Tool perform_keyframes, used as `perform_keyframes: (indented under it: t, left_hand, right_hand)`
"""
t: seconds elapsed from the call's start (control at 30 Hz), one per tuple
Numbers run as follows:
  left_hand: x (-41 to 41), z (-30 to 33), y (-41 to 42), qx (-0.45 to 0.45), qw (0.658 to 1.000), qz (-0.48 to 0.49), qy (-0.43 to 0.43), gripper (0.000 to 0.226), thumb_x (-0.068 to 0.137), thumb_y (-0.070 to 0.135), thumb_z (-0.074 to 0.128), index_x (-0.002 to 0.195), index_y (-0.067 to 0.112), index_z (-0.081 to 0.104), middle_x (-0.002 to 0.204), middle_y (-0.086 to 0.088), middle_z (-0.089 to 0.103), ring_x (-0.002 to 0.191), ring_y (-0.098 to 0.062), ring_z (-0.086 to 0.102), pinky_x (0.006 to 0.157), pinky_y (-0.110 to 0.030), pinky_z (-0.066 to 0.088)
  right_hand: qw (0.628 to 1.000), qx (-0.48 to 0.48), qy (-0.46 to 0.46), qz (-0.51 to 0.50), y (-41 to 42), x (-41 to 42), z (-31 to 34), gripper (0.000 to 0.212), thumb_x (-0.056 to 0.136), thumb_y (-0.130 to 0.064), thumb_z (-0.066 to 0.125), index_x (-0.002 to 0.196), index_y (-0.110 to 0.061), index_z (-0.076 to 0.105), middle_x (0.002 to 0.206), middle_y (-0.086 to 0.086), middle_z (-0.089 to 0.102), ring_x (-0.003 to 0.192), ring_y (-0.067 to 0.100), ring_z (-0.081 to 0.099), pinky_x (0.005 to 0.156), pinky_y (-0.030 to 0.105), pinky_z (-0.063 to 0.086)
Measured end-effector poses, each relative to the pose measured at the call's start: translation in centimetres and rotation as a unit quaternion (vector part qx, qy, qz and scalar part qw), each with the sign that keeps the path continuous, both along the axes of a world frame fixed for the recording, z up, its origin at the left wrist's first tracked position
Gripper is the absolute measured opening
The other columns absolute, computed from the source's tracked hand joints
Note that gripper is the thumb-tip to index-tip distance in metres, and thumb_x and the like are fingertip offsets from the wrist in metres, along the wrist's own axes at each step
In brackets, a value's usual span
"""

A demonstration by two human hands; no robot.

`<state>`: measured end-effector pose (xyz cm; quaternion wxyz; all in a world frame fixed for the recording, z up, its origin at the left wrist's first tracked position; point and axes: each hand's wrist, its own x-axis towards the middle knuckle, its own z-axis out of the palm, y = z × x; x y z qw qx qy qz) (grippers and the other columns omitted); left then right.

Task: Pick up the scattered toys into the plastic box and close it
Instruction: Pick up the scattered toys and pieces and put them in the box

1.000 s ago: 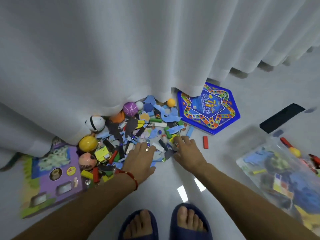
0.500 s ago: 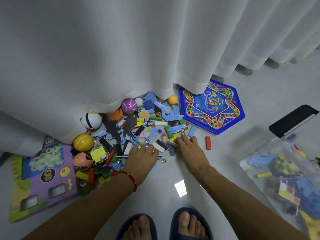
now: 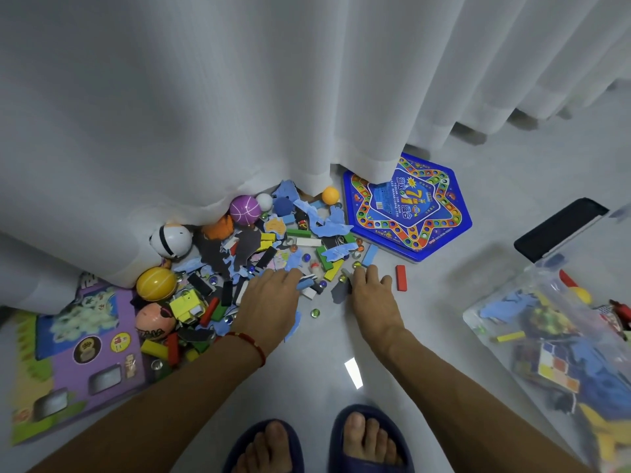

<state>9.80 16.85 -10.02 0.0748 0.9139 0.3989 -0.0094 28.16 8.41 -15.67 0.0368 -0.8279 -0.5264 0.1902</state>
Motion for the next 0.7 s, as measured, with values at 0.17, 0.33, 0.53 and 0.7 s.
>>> perform_keyframes:
  t: [0.17, 0.33, 0.53, 0.7]
  left_hand:
    - [1.0, 1.1, -0.6, -0.015, 0.998, 0.004, -0.058, 0.018, 0.089, 0.018, 0.061, 0.107, 0.014, 0.06, 0.083, -0.006, 0.065, 0.077, -0.027, 0.056, 0.068, -0.04, 0.049]
    - [2.0, 2.3, -1.6, -0.043, 0.995, 0.009, -0.094, 0.025, 0.095, 0.025, 0.053, 0.118, 0.018, 0.055, 0.095, -0.004, 0.065, 0.087, -0.024, 0.055, 0.076, -0.039, 0.048]
    - [3.3, 4.6, -2.6, -0.074, 0.988, 0.024, -0.136, 0.02, 0.095, 0.028, 0.053, 0.113, 0.019, 0.053, 0.083, -0.001, 0.056, 0.082, -0.021, 0.051, 0.067, -0.037, 0.048]
    - [4.2, 6.3, -3.7, -0.08, 0.986, 0.038, -0.144, 0.02, 0.095, 0.028, 0.054, 0.113, 0.019, 0.052, 0.078, 0.003, 0.048, 0.077, -0.018, 0.047, 0.062, -0.03, 0.038]
  right_hand:
    - [1.0, -0.004, -0.016, 0.006, -1.1, 0.1, -0.5, 0.046, 0.101, -0.024, 0.056, 0.141, -0.015, 0.036, 0.138, 0.01, 0.038, 0.116, 0.025, 0.045, 0.09, 0.033, 0.052]
    - [0.999, 0.004, -0.039, 0.037, -2.5, 0.9, -0.5, 0.042, 0.101, -0.022, 0.055, 0.139, -0.011, 0.04, 0.132, 0.011, 0.043, 0.112, 0.023, 0.046, 0.094, 0.032, 0.049]
    - [0.998, -0.027, -0.054, 0.033, -4.4, 1.6, 0.4, 0.046, 0.101, -0.024, 0.056, 0.142, -0.011, 0.04, 0.14, 0.013, 0.04, 0.124, 0.027, 0.043, 0.103, 0.036, 0.046]
    - [0.994, -0.02, -0.098, 0.038, -6.9, 0.6, 0.4, 0.036, 0.102, -0.021, 0.053, 0.135, -0.008, 0.047, 0.132, 0.014, 0.044, 0.11, 0.03, 0.046, 0.088, 0.039, 0.053]
